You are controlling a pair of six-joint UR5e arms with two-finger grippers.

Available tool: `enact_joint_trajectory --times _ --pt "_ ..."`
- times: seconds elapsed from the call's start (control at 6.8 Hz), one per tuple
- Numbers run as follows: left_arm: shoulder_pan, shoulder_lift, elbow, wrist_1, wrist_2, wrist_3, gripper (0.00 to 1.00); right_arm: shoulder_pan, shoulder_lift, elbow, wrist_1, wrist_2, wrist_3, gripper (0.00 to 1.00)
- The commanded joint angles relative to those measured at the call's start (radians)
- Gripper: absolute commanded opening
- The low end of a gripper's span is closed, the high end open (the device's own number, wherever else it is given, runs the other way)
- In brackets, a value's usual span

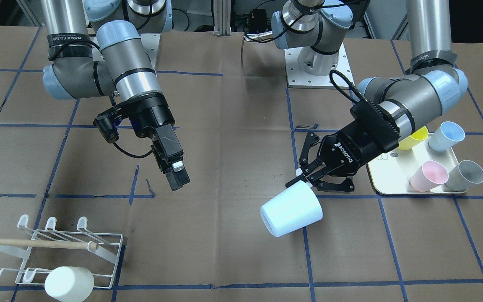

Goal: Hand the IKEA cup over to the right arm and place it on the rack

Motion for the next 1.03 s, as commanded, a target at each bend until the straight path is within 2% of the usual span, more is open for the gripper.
enact_joint_trajectory --times 0.0,0.15,0.88 --pt "-0.027 -0.011 -0.113 0.199 -0.017 -0.002 0.04 0.003 -0.001 -0.001 0.0 0.004 0.117 1.0" --pt "-0.052 -0.013 -0.12 0.219 -0.017 -0.006 0.04 0.01 -0.002 -0.001 0.003 0.002 0.209 1.0" --pt "-0.06 -0.017 -0.124 0.249 -0.014 -0.006 0.05 0.084 0.002 -0.001 0.003 -0.009 0.222 1.0"
